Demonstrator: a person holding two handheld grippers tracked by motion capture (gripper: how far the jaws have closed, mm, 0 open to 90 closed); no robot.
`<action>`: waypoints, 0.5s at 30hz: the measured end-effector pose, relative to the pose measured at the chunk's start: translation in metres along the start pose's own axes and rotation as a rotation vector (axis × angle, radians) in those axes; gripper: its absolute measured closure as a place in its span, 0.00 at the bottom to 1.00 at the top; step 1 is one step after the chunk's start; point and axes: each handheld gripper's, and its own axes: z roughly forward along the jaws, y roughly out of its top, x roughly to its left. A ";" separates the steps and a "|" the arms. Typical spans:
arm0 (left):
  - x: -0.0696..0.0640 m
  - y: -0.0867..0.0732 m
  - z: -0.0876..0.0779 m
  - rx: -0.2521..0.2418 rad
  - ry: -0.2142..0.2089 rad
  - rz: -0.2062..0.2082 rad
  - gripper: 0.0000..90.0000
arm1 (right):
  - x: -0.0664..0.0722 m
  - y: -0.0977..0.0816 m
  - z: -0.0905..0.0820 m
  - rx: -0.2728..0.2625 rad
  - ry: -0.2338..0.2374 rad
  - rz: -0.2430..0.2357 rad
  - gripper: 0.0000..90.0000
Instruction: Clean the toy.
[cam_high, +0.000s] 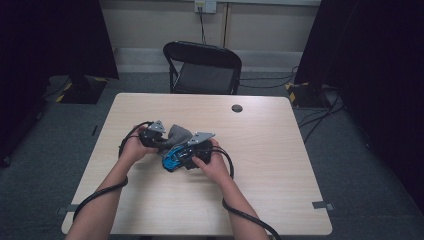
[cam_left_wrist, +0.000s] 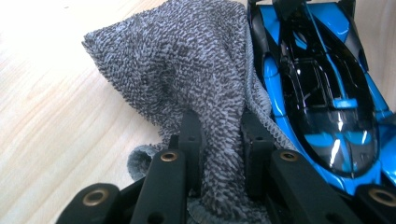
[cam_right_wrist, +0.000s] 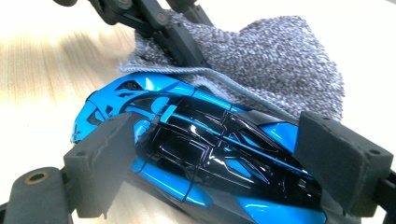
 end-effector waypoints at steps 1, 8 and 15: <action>0.000 -0.001 -0.001 -0.004 0.001 -0.008 0.83 | 0.000 0.000 0.000 0.000 0.000 0.000 0.14; -0.001 -0.010 -0.010 0.002 0.006 -0.026 0.83 | 0.000 0.000 0.000 0.000 -0.002 0.001 0.14; -0.004 -0.021 -0.017 -0.013 0.015 -0.044 0.83 | 0.001 0.000 0.000 -0.002 -0.003 0.002 0.14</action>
